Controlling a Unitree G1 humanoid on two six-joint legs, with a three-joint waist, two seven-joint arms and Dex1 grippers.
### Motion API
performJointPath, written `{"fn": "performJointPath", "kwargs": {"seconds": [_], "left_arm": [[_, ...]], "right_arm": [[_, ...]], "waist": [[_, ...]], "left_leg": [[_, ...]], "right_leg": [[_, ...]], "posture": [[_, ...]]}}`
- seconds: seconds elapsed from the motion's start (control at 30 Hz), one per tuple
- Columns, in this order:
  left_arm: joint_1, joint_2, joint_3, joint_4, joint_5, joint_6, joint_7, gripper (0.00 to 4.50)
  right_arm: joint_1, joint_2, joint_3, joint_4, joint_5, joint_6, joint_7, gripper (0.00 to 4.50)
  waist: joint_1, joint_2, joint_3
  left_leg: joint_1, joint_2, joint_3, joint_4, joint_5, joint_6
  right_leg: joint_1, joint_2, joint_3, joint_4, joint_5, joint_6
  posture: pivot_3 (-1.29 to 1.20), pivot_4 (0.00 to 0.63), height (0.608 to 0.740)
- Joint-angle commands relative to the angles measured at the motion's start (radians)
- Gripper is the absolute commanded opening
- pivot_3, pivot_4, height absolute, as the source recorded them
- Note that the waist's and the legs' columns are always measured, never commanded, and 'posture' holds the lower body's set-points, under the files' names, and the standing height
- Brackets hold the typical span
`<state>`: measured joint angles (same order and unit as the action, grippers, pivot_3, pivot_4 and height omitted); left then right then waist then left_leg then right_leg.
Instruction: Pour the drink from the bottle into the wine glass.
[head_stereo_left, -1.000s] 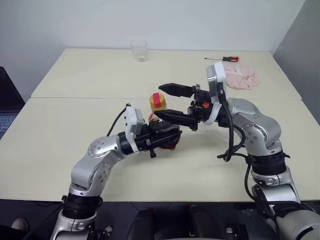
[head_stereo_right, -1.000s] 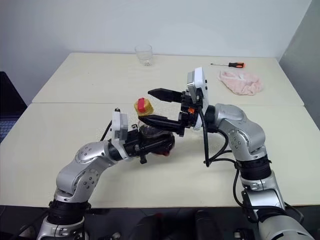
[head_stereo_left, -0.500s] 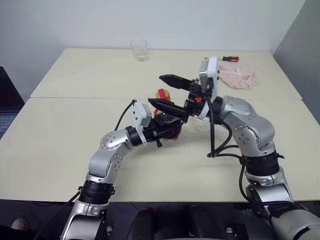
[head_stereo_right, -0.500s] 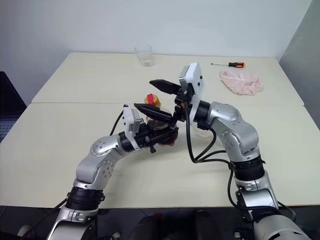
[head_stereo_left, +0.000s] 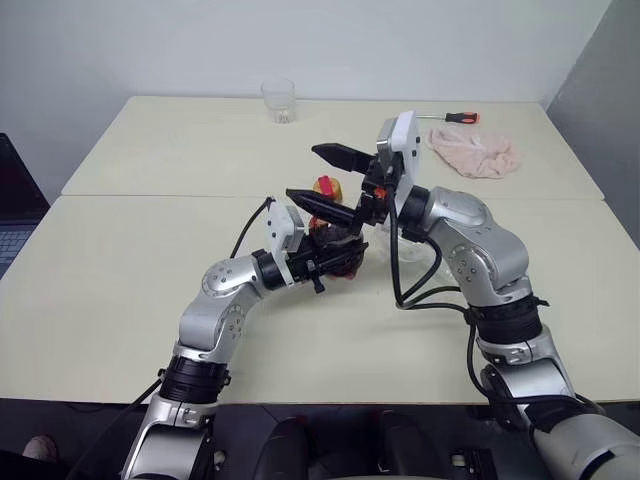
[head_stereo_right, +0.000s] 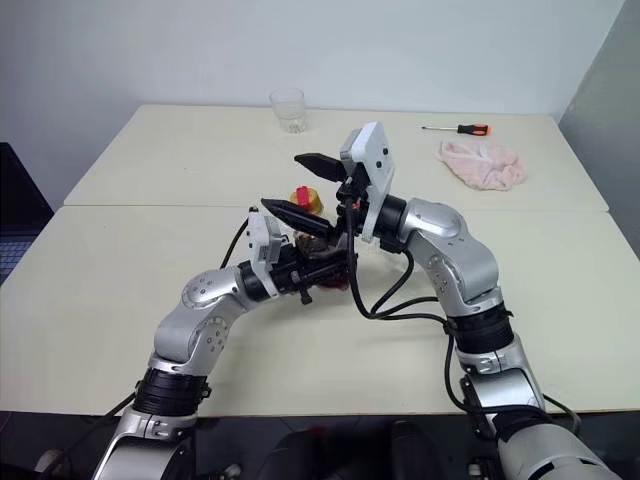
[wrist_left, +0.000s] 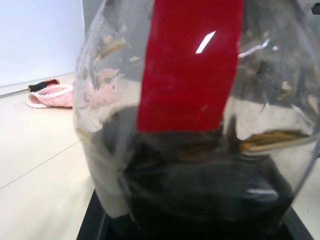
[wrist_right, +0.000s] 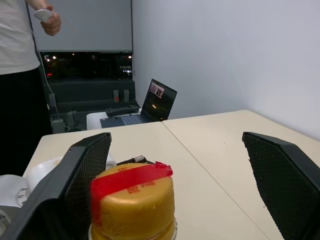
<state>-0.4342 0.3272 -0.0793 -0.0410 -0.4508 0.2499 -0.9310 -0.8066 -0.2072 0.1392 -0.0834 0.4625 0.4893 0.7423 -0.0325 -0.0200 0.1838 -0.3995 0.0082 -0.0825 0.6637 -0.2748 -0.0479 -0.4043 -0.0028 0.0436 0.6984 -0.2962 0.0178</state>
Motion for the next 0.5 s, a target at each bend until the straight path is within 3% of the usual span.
{"fn": "performJointPath", "kwargs": {"seconds": [0.03,0.5], "left_arm": [[-0.004,0.000,0.002,-0.050,-0.012,-0.021,-0.014,1.70],[0.012,0.014,0.022,-0.084,-0.032,-0.001,-0.007,1.70]], "right_arm": [[-0.031,0.007,-0.016,-0.013,0.000,-0.020,-0.002,4.48],[-0.024,-0.017,-0.026,0.024,-0.027,-0.049,0.020,4.48]], "waist": [[0.000,0.000,0.000],[0.000,0.000,0.000]], "left_leg": [[0.000,0.000,0.000,0.000,0.000,0.000],[0.000,0.000,0.000,0.000,0.000,0.000]], "right_leg": [[0.000,0.000,0.000,0.000,0.000,0.000],[0.000,0.000,0.000,0.000,0.000,0.000]], "posture": [[0.00,0.150,0.740],[0.00,0.150,0.740]]}}
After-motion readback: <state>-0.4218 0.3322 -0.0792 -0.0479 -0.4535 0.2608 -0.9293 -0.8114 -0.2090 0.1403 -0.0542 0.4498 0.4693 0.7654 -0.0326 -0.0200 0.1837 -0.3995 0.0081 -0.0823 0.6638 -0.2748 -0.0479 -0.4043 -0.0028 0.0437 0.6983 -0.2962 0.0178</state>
